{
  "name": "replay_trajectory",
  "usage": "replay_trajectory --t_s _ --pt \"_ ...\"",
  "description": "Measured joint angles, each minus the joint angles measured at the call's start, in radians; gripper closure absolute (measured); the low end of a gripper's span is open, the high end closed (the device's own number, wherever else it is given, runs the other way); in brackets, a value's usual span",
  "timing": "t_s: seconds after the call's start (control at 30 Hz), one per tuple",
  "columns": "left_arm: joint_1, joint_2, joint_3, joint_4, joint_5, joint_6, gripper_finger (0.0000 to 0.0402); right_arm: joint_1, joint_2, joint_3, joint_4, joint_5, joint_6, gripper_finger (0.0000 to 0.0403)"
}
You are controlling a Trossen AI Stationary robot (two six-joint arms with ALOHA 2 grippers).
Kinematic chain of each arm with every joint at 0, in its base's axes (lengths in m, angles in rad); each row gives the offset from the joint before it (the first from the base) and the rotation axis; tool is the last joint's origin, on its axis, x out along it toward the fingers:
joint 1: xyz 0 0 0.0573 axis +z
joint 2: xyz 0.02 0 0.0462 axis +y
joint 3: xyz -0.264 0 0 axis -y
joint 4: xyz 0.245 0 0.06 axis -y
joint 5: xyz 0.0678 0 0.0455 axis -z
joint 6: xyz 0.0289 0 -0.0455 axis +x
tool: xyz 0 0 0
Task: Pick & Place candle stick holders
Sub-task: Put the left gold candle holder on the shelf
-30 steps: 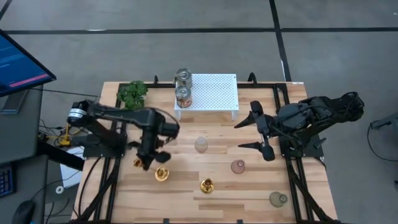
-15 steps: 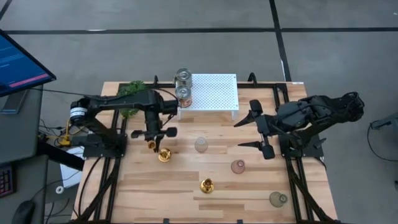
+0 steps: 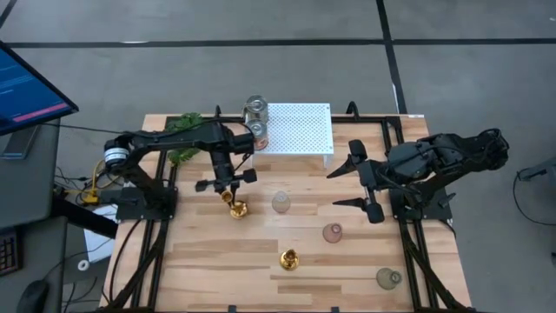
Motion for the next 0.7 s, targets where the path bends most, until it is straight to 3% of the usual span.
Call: replay_trajectory --t_s 0.7 --pt "0.0 0.006 0.0 0.039 0.017 -0.008 0.0372 -0.021 0.0 0.0 0.006 0.0 -0.008 0.0107"
